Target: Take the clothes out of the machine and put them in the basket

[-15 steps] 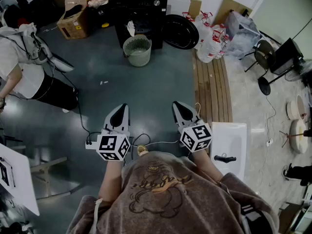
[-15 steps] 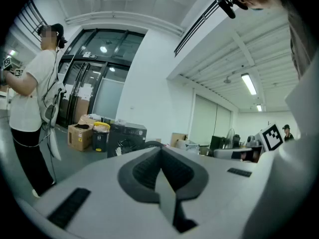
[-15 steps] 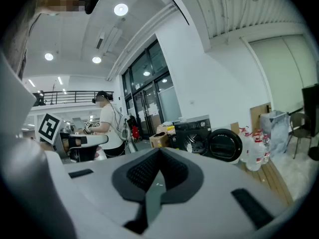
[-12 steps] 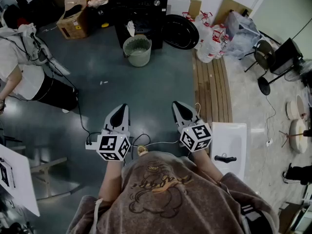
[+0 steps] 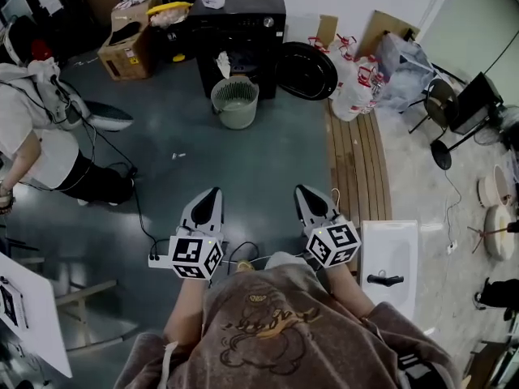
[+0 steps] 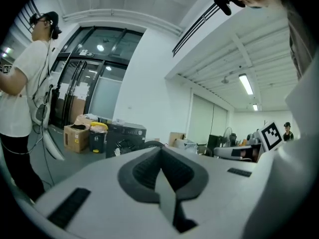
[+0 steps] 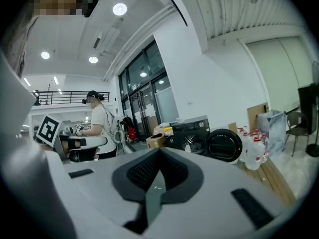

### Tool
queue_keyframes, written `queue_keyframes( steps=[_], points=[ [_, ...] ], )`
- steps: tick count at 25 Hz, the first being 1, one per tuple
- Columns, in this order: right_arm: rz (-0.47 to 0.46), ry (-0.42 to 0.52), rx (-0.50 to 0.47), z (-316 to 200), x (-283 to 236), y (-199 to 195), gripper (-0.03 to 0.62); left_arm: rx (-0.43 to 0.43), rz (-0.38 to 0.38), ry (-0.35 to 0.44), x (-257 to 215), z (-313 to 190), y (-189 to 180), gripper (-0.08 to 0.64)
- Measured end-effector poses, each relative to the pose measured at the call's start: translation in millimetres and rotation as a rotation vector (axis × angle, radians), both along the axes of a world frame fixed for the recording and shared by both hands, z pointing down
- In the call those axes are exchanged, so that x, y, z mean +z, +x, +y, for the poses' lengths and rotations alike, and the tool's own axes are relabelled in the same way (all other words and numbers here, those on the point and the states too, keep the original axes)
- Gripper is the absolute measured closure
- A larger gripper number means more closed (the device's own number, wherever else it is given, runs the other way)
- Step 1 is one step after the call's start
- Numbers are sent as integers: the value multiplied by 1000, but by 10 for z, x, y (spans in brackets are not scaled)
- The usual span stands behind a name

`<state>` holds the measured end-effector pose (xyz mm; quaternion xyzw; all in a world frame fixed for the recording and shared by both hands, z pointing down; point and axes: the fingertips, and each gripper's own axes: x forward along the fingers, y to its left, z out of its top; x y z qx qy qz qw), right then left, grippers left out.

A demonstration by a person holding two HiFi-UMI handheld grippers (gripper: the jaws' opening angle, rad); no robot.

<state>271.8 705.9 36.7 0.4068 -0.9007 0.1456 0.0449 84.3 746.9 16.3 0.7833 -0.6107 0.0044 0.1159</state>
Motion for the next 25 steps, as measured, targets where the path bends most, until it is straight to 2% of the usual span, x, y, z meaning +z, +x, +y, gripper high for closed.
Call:
queue_keyframes(
  steps=[4, 13, 19, 25],
  points=[
    [-5, -22, 35, -106, 35, -118, 597, 27, 5, -1, -11, -127, -118, 555],
    [32, -36, 18, -529, 155, -406, 597, 33, 11, -12, 67, -559, -351, 555],
    [16, -35, 4, -1185, 228, -588, 597, 36, -4, -9, 135, -1169, -463, 555],
    [9, -43, -5, -2073, 220, -695, 597, 13, -2, -17, 95, -2010, -564, 554]
  ],
)
